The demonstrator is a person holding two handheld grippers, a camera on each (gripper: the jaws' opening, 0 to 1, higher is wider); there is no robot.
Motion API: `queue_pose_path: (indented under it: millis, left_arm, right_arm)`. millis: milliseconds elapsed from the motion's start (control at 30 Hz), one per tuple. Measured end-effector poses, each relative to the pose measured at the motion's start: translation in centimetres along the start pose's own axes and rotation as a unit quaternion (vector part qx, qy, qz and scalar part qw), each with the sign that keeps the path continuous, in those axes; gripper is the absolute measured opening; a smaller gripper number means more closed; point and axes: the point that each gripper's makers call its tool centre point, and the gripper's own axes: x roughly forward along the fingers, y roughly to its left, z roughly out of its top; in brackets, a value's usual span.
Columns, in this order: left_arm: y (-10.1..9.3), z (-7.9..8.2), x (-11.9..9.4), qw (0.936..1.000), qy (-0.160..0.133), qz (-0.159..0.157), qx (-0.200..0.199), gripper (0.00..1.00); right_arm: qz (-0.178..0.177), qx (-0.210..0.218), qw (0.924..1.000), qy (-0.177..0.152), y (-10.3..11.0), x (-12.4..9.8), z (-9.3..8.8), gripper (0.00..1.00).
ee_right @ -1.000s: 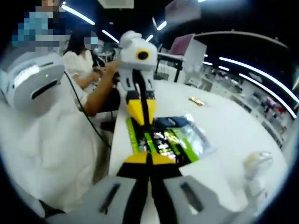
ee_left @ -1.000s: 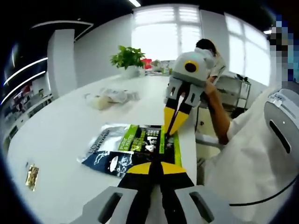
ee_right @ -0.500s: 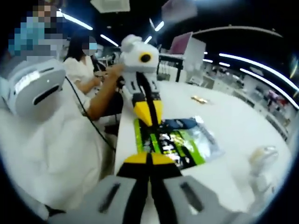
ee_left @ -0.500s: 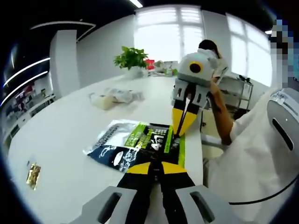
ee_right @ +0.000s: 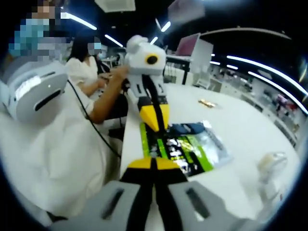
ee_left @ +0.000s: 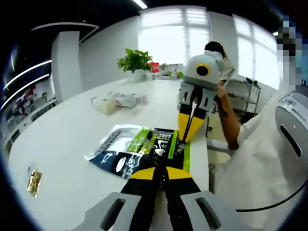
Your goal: Arrange the skincare products in the storage area until every visible bottle or jar stands upright without overlapping.
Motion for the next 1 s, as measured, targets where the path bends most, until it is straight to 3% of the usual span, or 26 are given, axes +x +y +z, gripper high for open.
queue_pose_path:
  millis: [233, 300, 433, 600, 767, 833, 967, 1000]
  left_arm:
    - [0.1, 0.1, 0.1, 0.9999, -0.003, 0.001, 0.013, 0.06]
    - [0.2, 0.1, 0.1, 0.9998, -0.005, 0.001, 0.017, 0.06]
    - [0.2, 0.2, 0.1, 0.9997, -0.006, 0.001, 0.023, 0.06]
    - [0.2, 0.2, 0.1, 0.9995, -0.009, -0.001, 0.029, 0.06]
    - [0.2, 0.2, 0.1, 0.9993, -0.008, 0.001, 0.037, 0.06]
    - [0.2, 0.2, 0.1, 0.9989, -0.005, 0.008, 0.047, 0.06]
    - [0.2, 0.4, 0.0, 0.9933, 0.0, 0.023, 0.113, 0.06]
    - [0.1, 0.3, 0.0, 0.9937, 0.0, 0.023, 0.109, 0.06]
  right_arm:
    - [0.004, -0.011, 0.9999, -0.001, 0.0, 0.0, 0.1, 0.0]
    - [0.019, -0.041, 0.9989, -0.013, 0.1, 0.2, 0.3, 0.0]
    - [0.022, -0.016, 0.9995, -0.015, 0.0, 0.2, 0.3, 0.0]
    - [0.005, -0.09, 0.9959, 0.011, 0.0, 0.3, 0.5, 0.0]
    - [0.014, -0.09, 0.9958, -0.003, 0.1, 0.3, 1.0, 0.0]
    - [0.008, -0.092, 0.9957, -0.01, -0.2, 0.2, 1.3, 0.0]
    - [0.007, -0.085, 0.996, -0.029, -0.5, -0.1, 2.0, 0.0]
    - [0.006, -0.086, 0.9957, -0.034, -0.5, -0.2, 2.2, 0.0]
